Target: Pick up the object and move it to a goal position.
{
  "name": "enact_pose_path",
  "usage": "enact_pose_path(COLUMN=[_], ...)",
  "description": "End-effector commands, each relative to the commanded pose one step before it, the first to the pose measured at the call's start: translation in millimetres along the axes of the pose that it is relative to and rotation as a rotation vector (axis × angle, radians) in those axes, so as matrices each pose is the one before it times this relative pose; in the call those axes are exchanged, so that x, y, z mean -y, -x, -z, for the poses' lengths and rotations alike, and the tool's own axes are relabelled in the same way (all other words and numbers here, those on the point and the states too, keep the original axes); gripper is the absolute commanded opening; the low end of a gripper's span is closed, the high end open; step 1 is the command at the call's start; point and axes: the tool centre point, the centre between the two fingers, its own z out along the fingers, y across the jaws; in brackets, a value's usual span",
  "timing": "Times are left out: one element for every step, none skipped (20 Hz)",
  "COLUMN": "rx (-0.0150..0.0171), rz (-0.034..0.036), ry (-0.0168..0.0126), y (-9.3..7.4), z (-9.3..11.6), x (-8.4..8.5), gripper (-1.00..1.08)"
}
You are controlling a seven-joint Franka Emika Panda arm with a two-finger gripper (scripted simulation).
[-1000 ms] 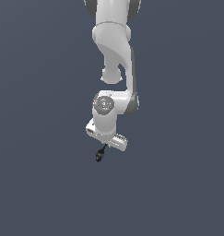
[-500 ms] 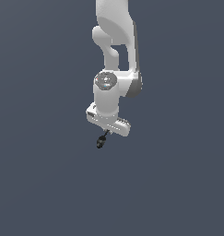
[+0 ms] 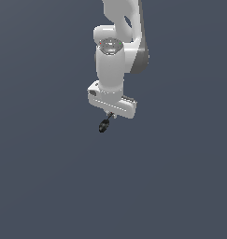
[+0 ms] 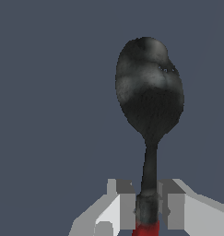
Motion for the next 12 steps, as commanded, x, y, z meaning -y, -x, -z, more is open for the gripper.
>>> enact_pose_path(rx=[-0.00009,-0.00013,0.00000,0.00000,0.00000,-0.00013,0.00000,0.00000,0.00000,-0.00007,0.00000,0.00000], rz=[-0.00022,-0.00019,0.00000,0.00000,0.00000,-0.00017,0.00000,0.00000,0.00000,-0.00010,0.00000,0.00000], ry=[0.00033,0.00065,0.00000,0.00000,0.00000,0.00066,0.00000,0.00000,0.00000,0.00047,0.00000,0.00000], y=[10.08,3.42,3.22,3.01,2.81,2.60,2.41,2.20,1.98,1.76,1.54,1.31], z=[19.92,7.08,6.82,6.45,6.09,5.60,5.29,4.87,4.44,3.93,3.58,3.14], x=[-2.57,-0.78,-0.75,-0.69,-0.64,-0.51,-0.54,-0.49,-0.43,-0.29,-0.30,-0.23], gripper=[-1.00,-1.00,-1.00,-1.00,-1.00,-1.00,-1.00,-1.00,-1.00,-1.00,-1.00,-1.00])
